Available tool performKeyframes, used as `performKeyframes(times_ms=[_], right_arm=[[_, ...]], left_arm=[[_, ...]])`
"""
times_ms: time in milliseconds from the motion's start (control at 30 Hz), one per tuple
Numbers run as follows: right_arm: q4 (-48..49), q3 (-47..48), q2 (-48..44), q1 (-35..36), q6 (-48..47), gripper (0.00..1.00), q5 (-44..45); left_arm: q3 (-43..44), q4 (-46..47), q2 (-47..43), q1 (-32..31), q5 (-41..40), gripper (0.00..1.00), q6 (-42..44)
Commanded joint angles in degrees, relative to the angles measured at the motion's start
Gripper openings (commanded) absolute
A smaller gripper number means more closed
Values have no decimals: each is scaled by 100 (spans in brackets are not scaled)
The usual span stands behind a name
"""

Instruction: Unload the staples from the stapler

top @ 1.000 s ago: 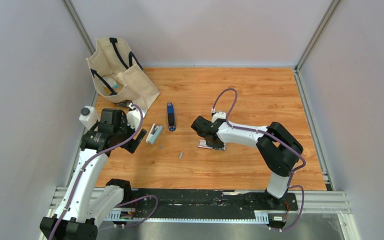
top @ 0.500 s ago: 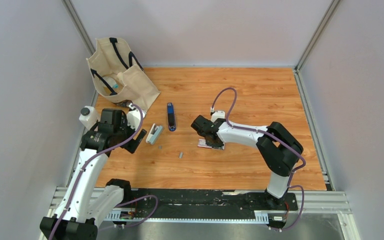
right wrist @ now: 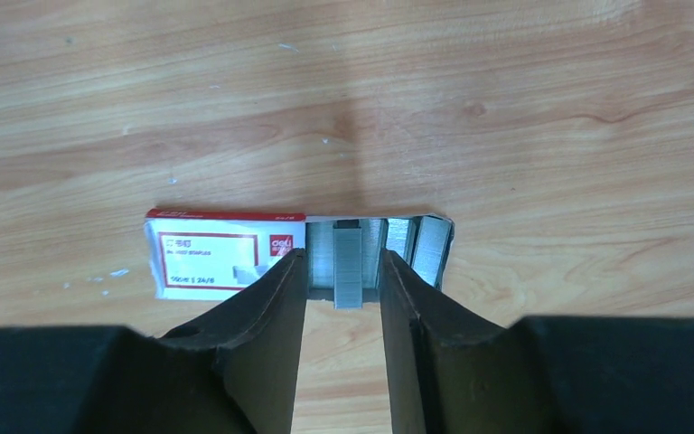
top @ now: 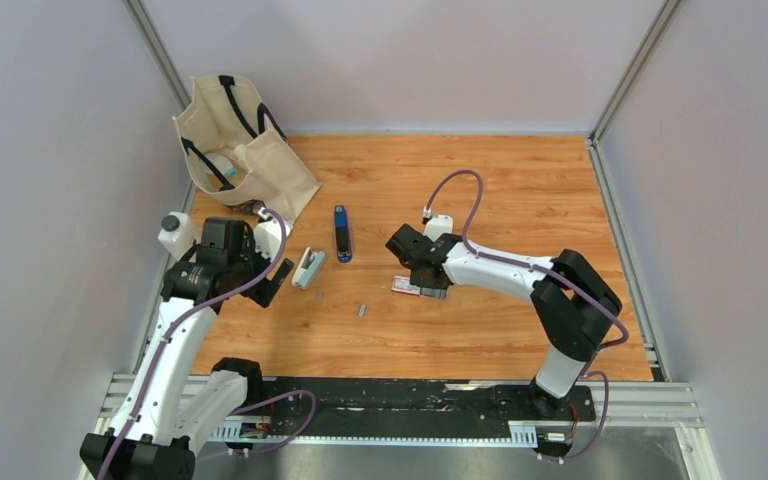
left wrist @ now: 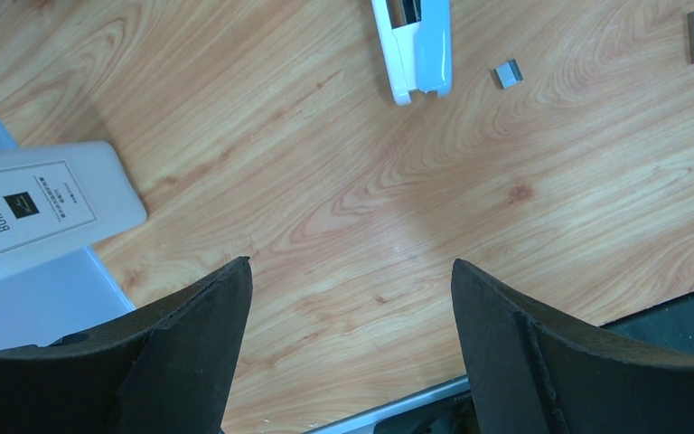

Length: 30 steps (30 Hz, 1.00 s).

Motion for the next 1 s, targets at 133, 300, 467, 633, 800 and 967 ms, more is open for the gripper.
performKeyframes(times_ms=[133, 300, 467, 633, 800, 967], right_arm=[[103, -6, -535, 16, -70, 32, -10], [120, -164, -640, 16, -26, 18, -194], [340, -524, -772, 16, 52, 10, -581], [516, -701, -711, 16, 79, 8, -819], [543, -604, -588, 25, 18, 8, -845], [516, -516, -509, -1, -26, 8, -775]], left_arm=[[-3, 71, -35, 23, 133, 89, 66], [-3, 62, 9, 23, 151, 89, 75], [24, 62, 53, 23, 186, 89, 66], [32, 88, 80, 23, 212, 89, 31], [41, 79, 62, 32, 203, 89, 40], [32, 71, 62, 23, 186, 89, 57]])
